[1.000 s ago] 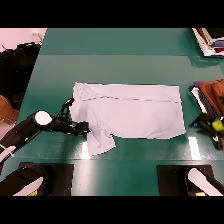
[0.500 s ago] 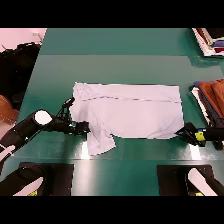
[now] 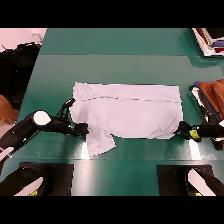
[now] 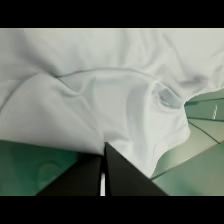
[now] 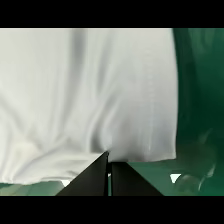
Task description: Fold the shirts.
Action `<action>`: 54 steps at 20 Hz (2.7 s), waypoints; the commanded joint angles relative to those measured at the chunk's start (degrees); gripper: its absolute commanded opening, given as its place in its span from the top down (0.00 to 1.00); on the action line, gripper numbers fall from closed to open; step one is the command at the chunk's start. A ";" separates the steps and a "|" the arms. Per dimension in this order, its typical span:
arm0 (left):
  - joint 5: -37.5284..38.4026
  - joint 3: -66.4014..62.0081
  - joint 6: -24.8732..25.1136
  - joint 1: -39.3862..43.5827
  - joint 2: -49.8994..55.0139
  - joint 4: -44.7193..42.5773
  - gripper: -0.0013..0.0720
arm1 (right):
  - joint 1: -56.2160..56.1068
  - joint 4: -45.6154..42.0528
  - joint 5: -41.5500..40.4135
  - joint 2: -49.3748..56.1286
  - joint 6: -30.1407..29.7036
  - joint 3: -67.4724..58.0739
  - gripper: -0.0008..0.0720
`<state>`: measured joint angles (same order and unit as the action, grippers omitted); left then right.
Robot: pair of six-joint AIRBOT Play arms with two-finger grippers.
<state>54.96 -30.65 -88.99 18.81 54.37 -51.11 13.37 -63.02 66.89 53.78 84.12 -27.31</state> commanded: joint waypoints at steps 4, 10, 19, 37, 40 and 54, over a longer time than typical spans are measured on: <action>15.76 0.26 -9.70 0.37 -14.78 -10.82 0.96 | -0.98 -8.94 14.60 -10.62 0.04 -3.34 0.97; 15.21 -3.48 -10.99 5.18 -18.08 -8.74 0.95 | -0.28 -10.03 20.04 -21.92 1.60 -4.28 0.97; -2.75 -12.28 -3.96 -4.68 -6.21 -17.03 0.95 | -5.38 -10.10 10.67 4.57 -0.44 -24.30 0.97; -17.20 -26.36 -0.72 -4.68 19.06 -15.96 0.32 | -5.88 2.38 8.15 35.34 -6.32 -51.39 0.44; -13.55 -27.69 -0.72 -4.48 19.08 -14.82 0.40 | -0.85 2.45 13.99 35.36 -9.51 -51.36 0.28; -13.27 -35.78 -0.57 8.46 28.52 -7.74 0.95 | 9.07 16.96 17.51 48.33 -22.71 -42.93 0.36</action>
<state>41.47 -62.26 -89.52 24.51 78.70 -60.34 23.77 -49.39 85.49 99.59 63.99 -71.05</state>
